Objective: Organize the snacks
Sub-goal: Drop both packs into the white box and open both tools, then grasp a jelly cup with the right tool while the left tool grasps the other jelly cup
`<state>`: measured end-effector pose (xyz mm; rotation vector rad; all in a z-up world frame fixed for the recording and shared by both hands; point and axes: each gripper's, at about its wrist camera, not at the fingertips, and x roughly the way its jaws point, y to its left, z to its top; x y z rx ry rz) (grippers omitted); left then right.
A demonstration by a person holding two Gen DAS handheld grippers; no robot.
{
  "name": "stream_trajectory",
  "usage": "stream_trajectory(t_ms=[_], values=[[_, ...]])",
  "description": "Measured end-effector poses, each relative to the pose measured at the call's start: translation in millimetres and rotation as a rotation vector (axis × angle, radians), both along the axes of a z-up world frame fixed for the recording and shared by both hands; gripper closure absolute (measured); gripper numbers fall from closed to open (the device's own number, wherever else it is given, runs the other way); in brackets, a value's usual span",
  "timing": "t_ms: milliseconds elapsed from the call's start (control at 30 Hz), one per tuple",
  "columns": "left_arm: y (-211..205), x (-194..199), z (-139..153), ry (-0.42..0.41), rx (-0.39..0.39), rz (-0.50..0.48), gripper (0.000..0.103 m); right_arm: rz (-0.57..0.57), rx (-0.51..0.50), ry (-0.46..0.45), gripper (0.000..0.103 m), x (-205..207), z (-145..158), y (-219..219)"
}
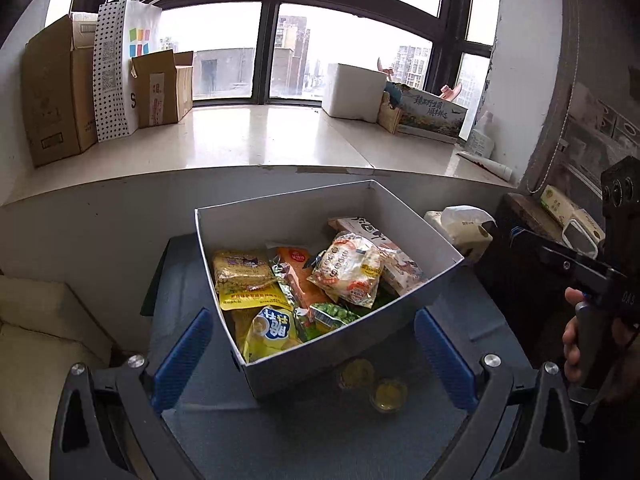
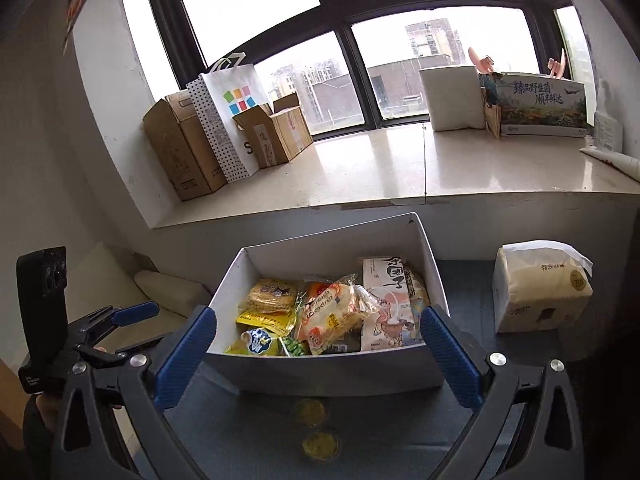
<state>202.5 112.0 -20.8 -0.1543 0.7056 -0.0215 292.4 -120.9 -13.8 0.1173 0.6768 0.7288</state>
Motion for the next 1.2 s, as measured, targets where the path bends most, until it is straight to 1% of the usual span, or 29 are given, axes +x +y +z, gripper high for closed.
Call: stream_trajectory(t_ms=[100, 200, 300, 433, 533, 633, 900, 967, 1100, 1200], values=[[-8, -30, -2, -0.008, -0.022, -0.007, 0.000, 0.017, 0.018, -0.018, 0.000, -38, -8, -13], [-16, -56, -9, -0.008, -0.058, -0.010, 0.000, 0.023, 0.004, -0.019, 0.000, -70, -25, -22], [-24, -74, -17, -0.002, -0.056, 0.000, 0.000, 0.025, 0.000, 0.012, 0.000, -93, -47, -30], [-32, -86, -27, 0.022, -0.080, -0.012, 0.000, 0.002, -0.005, 0.071, 0.000, -107, -74, -37], [-36, -89, -33, 0.049, -0.094, -0.013, 0.000, -0.012, 0.018, 0.113, 0.000, -110, -89, -42], [-41, -93, -34, 0.059, -0.069, -0.001, 0.000, -0.005, 0.036, 0.132, 0.000, -111, -98, -42], [-43, -108, -30, 0.057, -0.073, 0.021, 0.000, 0.032, -0.025, 0.135, 0.000, -99, -115, -29], [-44, -111, -31, 0.060, -0.063, 0.029, 0.000, 0.045, -0.053, 0.143, 0.000, -93, -120, -22], [-42, -117, -34, 0.072, -0.074, 0.033, 0.000, 0.069, -0.093, 0.150, 0.000, -83, -130, -8], [-41, -121, -37, 0.075, -0.064, 0.044, 0.000, 0.080, -0.113, 0.148, 0.000, -78, -135, 0]])
